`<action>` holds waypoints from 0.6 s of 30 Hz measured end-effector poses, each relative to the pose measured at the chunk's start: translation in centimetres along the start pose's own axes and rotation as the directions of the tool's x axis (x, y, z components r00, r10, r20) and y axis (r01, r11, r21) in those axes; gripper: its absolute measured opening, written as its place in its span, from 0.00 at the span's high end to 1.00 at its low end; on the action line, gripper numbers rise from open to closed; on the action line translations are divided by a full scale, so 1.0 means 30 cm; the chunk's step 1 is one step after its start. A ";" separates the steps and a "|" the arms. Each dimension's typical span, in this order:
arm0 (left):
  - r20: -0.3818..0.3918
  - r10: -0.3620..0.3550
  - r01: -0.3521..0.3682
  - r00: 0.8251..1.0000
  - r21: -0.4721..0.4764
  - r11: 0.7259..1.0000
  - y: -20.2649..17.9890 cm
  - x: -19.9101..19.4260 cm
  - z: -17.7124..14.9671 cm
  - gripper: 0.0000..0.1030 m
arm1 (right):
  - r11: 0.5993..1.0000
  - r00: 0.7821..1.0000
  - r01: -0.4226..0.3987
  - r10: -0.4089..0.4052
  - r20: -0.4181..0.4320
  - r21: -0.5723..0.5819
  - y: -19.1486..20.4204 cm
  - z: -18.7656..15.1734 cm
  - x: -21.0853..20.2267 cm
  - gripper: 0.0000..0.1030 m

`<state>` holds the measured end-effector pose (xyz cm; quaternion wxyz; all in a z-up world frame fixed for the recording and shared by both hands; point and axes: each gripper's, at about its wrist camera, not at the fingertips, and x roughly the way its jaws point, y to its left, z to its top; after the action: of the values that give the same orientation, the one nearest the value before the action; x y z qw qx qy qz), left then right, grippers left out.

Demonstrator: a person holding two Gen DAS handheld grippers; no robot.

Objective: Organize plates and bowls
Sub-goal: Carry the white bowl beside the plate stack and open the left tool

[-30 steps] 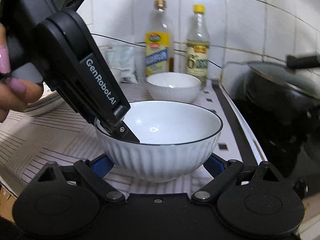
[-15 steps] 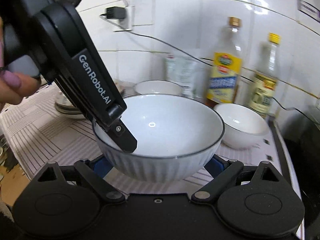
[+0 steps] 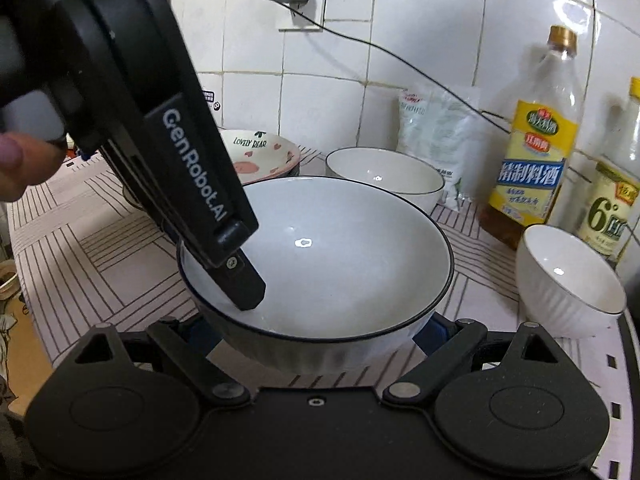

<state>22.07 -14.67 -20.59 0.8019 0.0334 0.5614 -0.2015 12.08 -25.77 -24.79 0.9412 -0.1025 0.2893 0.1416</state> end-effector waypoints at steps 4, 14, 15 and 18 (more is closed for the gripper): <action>-0.008 0.013 -0.013 1.000 -0.012 1.000 0.018 0.027 0.005 0.80 | 1.000 1.000 -0.004 0.004 -0.014 -0.003 -0.002 -0.003 0.036 0.06; -0.074 -0.039 0.030 0.996 -0.113 0.993 0.035 0.043 0.020 0.79 | 0.991 0.990 -0.005 0.024 -0.140 0.135 -0.045 0.009 0.058 0.06; -0.081 -0.037 0.027 0.996 -0.122 0.992 0.035 0.033 0.020 0.79 | 0.987 0.988 -0.005 0.030 -0.152 0.159 -0.049 0.011 0.048 0.06; -0.083 -0.018 0.009 0.996 -0.103 0.995 0.022 0.000 0.016 0.78 | 0.978 0.986 0.011 0.025 -0.168 0.210 -0.049 0.017 0.001 0.06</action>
<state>22.74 -14.21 -20.53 0.7771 -0.0032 0.6042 -0.1762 12.82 -27.00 -24.24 0.9182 -0.0131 0.3819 0.1041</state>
